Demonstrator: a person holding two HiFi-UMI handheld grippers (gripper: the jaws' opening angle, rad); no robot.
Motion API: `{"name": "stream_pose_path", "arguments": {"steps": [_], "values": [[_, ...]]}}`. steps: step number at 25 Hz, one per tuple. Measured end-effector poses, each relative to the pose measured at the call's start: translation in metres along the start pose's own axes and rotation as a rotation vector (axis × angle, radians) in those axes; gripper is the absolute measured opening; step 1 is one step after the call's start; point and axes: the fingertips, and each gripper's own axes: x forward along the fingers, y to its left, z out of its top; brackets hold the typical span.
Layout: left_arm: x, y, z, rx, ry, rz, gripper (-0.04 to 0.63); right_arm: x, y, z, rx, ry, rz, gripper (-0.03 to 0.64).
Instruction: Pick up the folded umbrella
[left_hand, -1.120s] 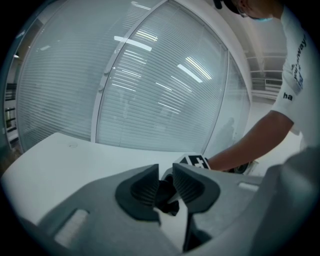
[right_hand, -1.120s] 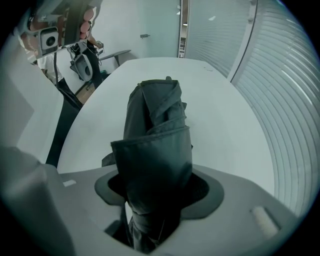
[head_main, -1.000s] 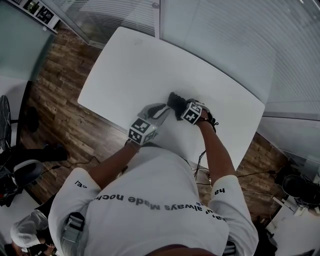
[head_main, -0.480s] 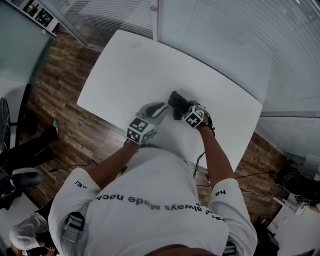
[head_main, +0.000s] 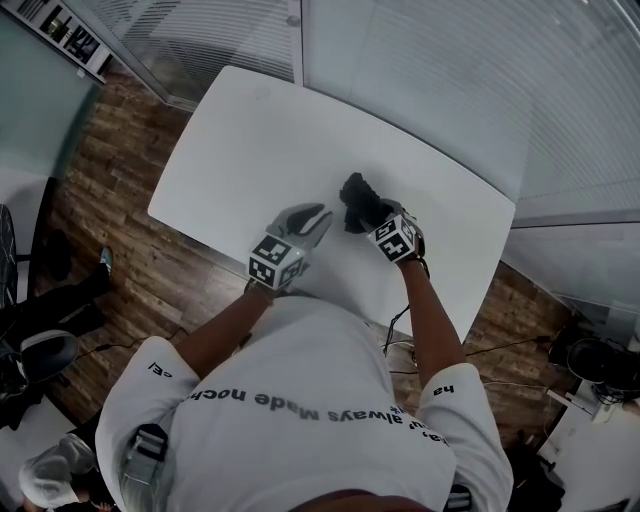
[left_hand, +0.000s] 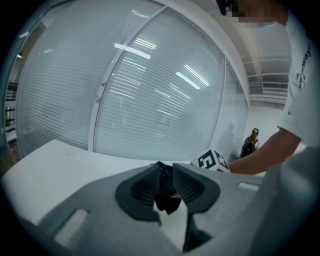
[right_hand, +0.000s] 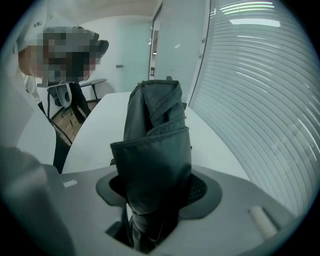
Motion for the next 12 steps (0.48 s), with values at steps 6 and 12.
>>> {"name": "stream_pose_path", "arguments": {"steps": [6, 12], "values": [[0.0, -0.01, 0.016, 0.003, -0.036, -0.005, 0.089, -0.04, -0.013, 0.016, 0.07, -0.122, -0.073, 0.233], [0.0, -0.025, 0.038, 0.062, -0.063, -0.023, 0.089, -0.077, -0.021, 0.034, 0.114, -0.231, -0.124, 0.233]]}}
